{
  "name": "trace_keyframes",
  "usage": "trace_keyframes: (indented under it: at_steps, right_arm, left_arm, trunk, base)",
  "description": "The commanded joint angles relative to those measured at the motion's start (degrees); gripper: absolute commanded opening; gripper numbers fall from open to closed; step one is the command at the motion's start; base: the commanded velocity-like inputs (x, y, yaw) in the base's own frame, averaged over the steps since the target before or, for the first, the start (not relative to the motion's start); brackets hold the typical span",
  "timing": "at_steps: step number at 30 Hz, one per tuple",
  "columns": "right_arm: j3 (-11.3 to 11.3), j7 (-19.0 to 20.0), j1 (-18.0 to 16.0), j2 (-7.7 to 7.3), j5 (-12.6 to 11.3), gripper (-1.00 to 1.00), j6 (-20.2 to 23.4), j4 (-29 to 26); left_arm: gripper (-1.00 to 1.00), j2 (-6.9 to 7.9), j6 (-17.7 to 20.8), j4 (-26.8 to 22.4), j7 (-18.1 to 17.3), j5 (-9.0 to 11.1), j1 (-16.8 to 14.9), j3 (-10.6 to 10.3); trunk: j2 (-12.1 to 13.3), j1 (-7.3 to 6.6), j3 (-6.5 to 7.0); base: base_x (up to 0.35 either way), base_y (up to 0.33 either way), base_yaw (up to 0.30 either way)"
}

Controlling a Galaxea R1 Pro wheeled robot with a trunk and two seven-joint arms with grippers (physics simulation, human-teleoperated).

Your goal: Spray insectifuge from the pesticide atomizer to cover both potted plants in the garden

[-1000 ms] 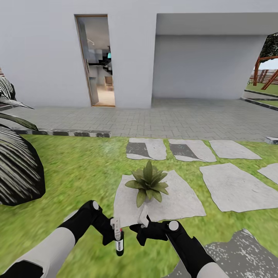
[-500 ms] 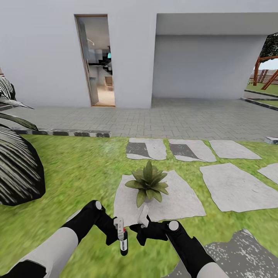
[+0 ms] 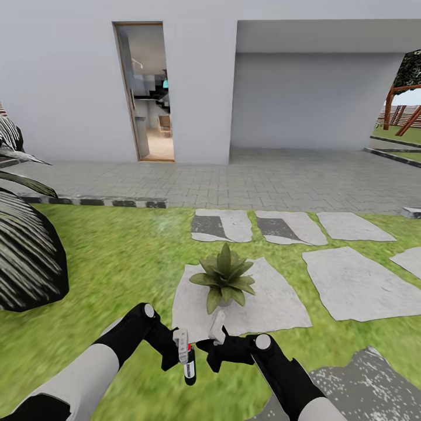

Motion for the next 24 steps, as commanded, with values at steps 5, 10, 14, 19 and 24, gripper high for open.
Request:
trace_keyframes:
  at_steps: [5,10,14,19,24]
  right_arm:
    - [-0.1,0.2,0.0,0.02,0.4,-1.0,0.0,-0.1]
    - [-0.1,0.2,0.0,0.02,0.4,-1.0,0.0,-0.1]
    - [-0.1,0.2,0.0,0.02,0.4,-1.0,0.0,-0.1]
    - [-0.1,0.2,0.0,0.02,0.4,-1.0,0.0,-0.1]
    - [-0.1,0.2,0.0,0.02,0.4,-1.0,0.0,-0.1]
  left_arm:
    - [-1.0,-0.01,0.5,-0.1,-0.3,0.1,-0.1,0.1]
    - [-1.0,-0.01,0.3,-0.1,-0.3,1.6,-0.1,0.1]
    - [-1.0,-0.01,0.3,-0.1,-0.4,1.9,-0.1,0.1]
    - [-1.0,-0.02,0.3,-0.1,-0.6,2.0,-0.1,0.1]
    - [-1.0,-0.64,0.2,-0.1,-0.7,2.0,-0.1,0.1]
  trunk:
    - [0.0,-0.01,-0.05]
    - [0.0,-0.01,-0.05]
    - [0.0,-0.01,-0.05]
    - [0.0,-0.01,-0.05]
    - [0.0,-0.01,-0.05]
  base:
    - [0.0,0.0,0.0]
    - [0.0,0.0,0.0]
    - [0.0,0.0,0.0]
    - [0.0,0.0,0.0]
    - [0.0,0.0,0.0]
